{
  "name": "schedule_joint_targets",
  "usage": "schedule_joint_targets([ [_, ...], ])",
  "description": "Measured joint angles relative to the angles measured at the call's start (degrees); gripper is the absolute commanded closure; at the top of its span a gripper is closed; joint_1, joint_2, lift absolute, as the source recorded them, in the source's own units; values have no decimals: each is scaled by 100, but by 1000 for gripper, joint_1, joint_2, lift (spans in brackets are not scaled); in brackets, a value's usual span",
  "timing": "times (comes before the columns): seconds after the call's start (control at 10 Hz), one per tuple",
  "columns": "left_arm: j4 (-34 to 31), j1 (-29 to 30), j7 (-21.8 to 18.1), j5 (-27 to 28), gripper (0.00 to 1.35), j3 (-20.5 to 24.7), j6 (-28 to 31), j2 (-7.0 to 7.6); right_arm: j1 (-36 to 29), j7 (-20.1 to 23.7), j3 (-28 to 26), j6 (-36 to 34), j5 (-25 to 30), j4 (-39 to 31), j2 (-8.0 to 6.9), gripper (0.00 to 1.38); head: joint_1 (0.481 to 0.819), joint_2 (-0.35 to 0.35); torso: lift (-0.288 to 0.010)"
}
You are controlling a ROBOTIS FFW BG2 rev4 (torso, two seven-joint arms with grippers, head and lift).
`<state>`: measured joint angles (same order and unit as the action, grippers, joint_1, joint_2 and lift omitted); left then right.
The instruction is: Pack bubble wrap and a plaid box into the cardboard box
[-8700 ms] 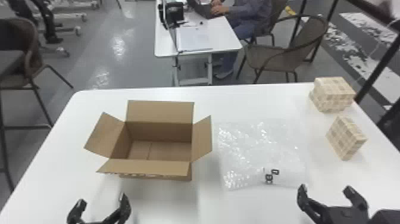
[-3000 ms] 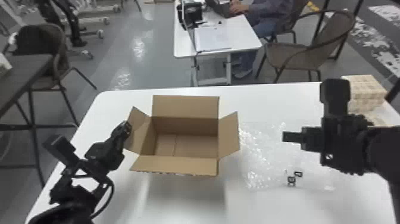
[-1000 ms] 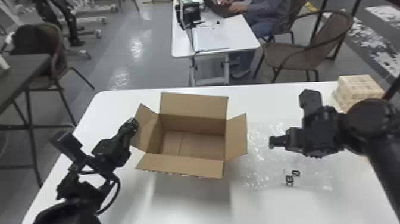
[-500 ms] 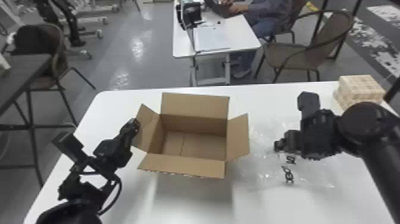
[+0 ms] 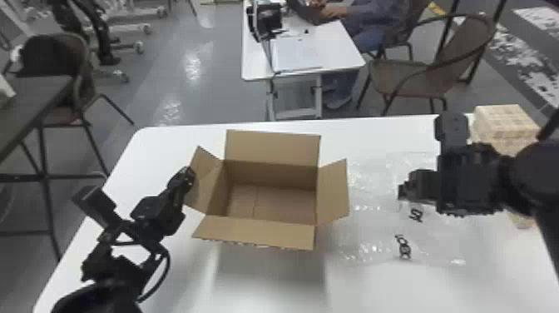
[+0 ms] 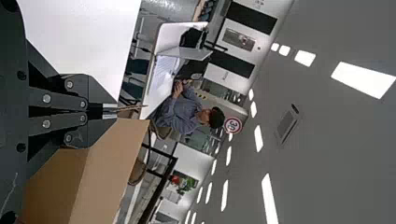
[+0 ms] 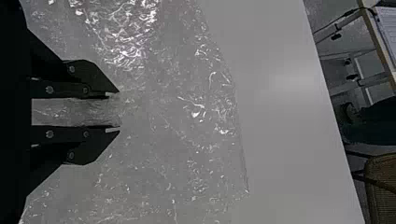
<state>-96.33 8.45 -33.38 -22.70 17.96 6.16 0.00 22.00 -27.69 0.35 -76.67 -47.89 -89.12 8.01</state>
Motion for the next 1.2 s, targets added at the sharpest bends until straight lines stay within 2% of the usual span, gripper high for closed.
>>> schedule_joint_targets([
  [0.2,14,3,4,-25,1204,5,-13,0,-259,0,-250,-150,-264,-650,20,1046,695,112,-110],
  [0.4,18,-9,3,-33,1204,13,-27,0,-623,-32,-648,-394,-702,-1590,57,1046,695,113,-110],
  [0.5,19,-9,6,-36,1205,34,-34,0,-775,-248,-897,-506,-952,-2069,60,1046,695,103,-110],
  [0.8,18,-17,39,-25,1205,89,-58,0,-1049,-308,-1387,-616,-1724,-2865,91,1046,695,107,-110],
  [0.9,18,-15,152,-11,1205,81,-107,0,-1072,-307,-1447,-615,-1940,-2972,94,1046,695,116,-110],
  [1.0,18,26,433,-22,1204,-12,-258,0,-1075,-307,-1464,-590,-2119,-3020,91,1046,695,129,-110],
  [1.2,38,164,1253,-174,1204,-466,-845,0,-1033,-276,-1416,-502,-2358,-3052,73,1046,695,139,-110],
])
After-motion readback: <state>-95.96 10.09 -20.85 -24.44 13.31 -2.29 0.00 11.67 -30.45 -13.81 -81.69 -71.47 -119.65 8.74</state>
